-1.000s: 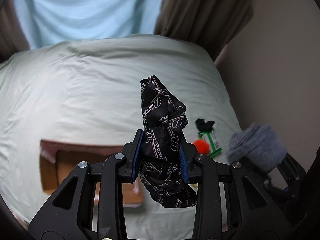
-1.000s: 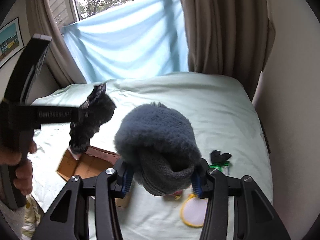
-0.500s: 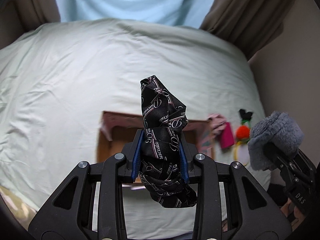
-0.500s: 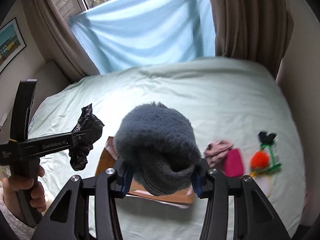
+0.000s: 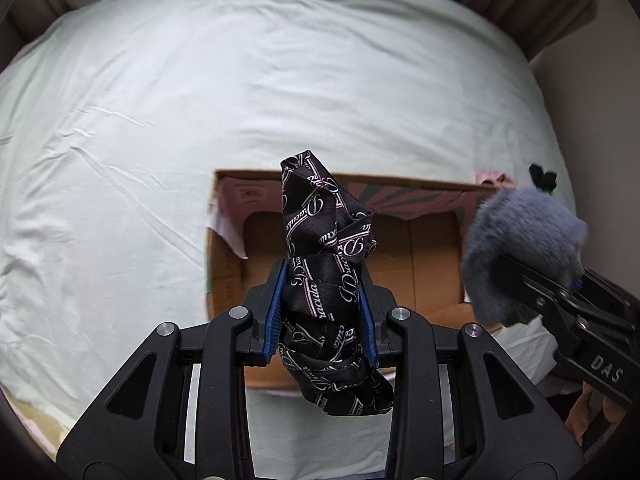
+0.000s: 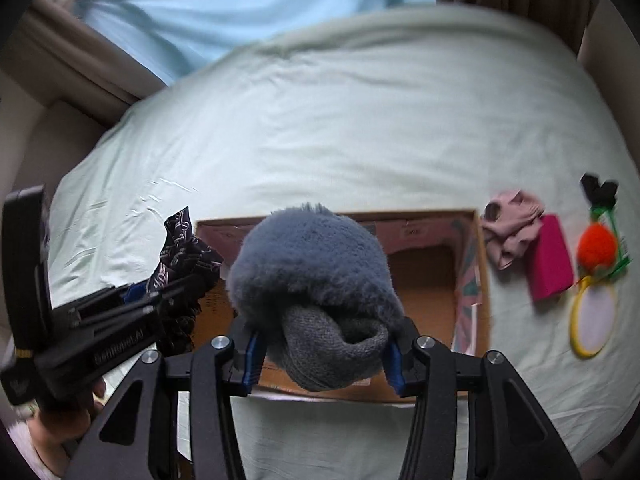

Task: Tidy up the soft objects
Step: 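Carry the scarf and grey sock into the cardboard box and release both, then lift both tools out of the box and move toward the remaining items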

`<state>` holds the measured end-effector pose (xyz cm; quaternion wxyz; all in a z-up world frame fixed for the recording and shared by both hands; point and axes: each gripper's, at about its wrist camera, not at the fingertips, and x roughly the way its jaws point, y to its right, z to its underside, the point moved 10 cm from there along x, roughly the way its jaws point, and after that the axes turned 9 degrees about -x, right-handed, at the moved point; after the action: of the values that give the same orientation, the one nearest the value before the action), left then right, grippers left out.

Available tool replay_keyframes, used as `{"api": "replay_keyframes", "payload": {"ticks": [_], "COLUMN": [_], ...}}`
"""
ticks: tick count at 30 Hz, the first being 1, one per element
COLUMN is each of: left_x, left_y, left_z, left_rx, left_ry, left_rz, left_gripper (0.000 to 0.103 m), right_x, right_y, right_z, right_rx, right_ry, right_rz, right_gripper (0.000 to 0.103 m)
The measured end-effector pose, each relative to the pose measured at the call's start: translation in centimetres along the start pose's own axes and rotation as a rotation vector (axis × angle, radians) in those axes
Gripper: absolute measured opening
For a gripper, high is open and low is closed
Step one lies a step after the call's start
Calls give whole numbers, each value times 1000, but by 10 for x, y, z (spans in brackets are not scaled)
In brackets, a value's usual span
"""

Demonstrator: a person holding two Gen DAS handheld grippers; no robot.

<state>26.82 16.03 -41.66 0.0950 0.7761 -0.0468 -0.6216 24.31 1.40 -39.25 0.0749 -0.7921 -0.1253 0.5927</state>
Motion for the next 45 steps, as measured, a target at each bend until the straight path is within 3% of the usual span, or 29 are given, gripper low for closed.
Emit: {"api": "replay_keyframes", "payload": {"ticks": [9,15,17,18,19,20,21,32,45], "left_x": [75,104,105,103,99,95,88,52,-3], "left_y": [5,6,9,11,12,12,12,7,5], "left_z": [13,21,20,18,16,14,11,11,21], "left_rx": [84,126,132,146,165,186,206,175,174], "left_ry": [-142,-205,-208,-202,-191,-170,-133,-106,11], "left_rz": [-59,-65,-50,-47,-52,-73,-91,-56,-59], "left_gripper": [29,31,58,97,103,103,103,103,103], "right_x": [73,97,98,98,98,98,96,78,23], "right_y": [27,34,33,34,36,37,39,38,25], "right_z": [13,20,19,18,16,14,12,11,3], "right_rx": [84,115,130,135,135,135,136,126,53], "right_ry": [-201,-274,-283,-278,-268,-259,-245,-204,-59], "right_rz": [1,-28,-31,-28,-21,-16,-12,-15,30], "right_gripper": [44,47,53,57,71,95,103,103,103]}}
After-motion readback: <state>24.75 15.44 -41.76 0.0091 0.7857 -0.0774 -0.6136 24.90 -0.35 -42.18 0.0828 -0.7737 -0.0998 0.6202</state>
